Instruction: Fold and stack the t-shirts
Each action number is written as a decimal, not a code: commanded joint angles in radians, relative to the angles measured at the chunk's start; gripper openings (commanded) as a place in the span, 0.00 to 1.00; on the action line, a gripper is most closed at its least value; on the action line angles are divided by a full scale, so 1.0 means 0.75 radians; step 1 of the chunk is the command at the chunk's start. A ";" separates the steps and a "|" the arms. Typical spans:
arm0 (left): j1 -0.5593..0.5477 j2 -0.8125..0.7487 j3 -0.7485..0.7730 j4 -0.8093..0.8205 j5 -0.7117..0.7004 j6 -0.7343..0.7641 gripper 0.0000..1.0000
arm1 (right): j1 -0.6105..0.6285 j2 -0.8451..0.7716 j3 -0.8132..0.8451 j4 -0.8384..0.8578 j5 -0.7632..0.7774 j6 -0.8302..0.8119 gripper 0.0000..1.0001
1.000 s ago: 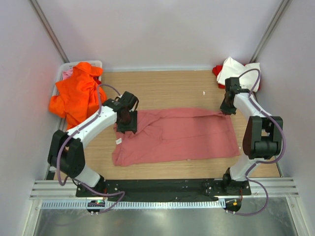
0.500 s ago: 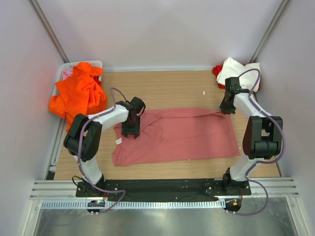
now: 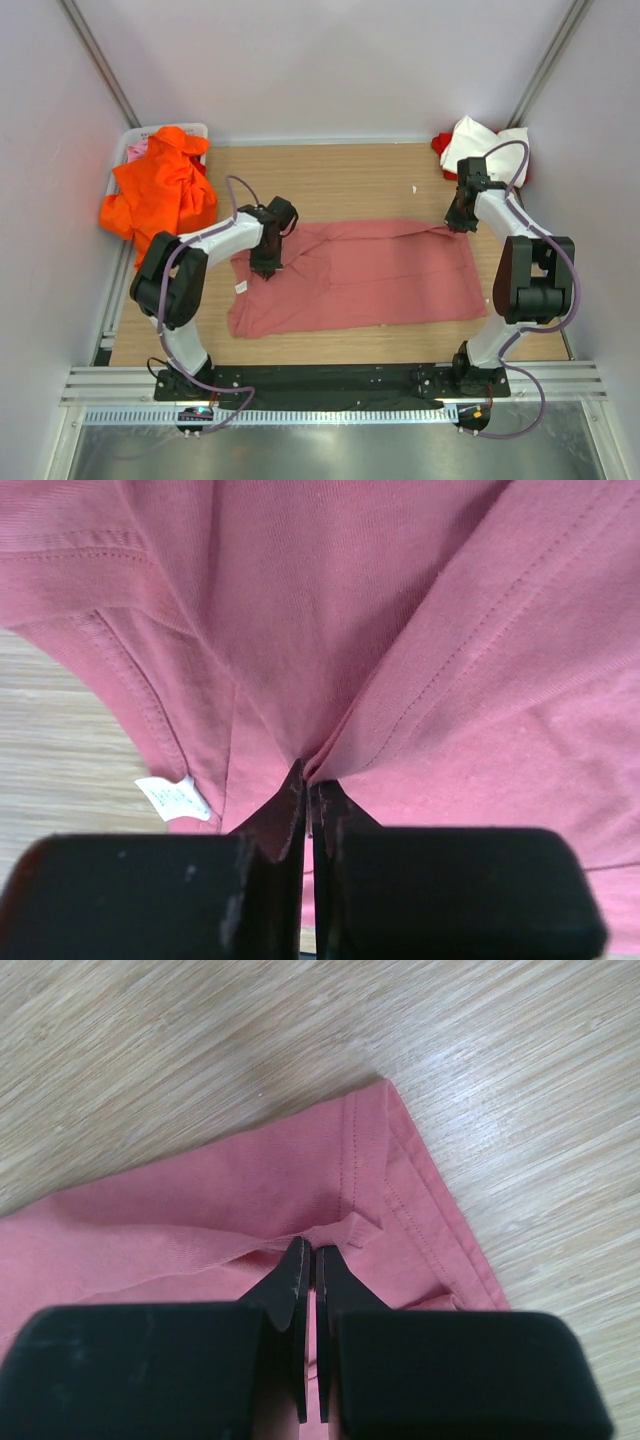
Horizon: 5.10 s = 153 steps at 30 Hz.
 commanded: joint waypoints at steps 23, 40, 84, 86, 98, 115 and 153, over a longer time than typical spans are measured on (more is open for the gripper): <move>-0.013 -0.644 0.026 -0.445 -0.088 0.001 0.00 | -0.003 -0.177 -0.100 -0.041 0.120 0.032 0.01; -0.023 -0.926 -0.042 -0.586 0.102 -0.099 0.73 | -0.003 -0.488 -0.209 -0.093 0.218 0.128 1.00; 0.094 0.674 1.569 -0.043 0.393 0.154 0.98 | 1.394 -0.480 0.072 -0.241 0.075 0.562 1.00; 0.096 0.584 1.580 -0.093 0.399 0.181 1.00 | 1.376 -0.474 0.153 -0.293 0.156 0.507 1.00; 0.116 -0.175 0.941 -0.290 0.114 0.169 1.00 | 0.777 -0.123 0.232 0.083 -0.113 0.122 0.98; 0.102 -1.341 -0.199 -0.075 0.202 0.122 1.00 | 0.462 0.735 0.818 0.365 -0.438 0.114 0.69; 0.106 -1.381 -0.336 0.009 0.100 0.140 1.00 | 0.323 1.349 1.626 0.607 -0.549 0.235 0.87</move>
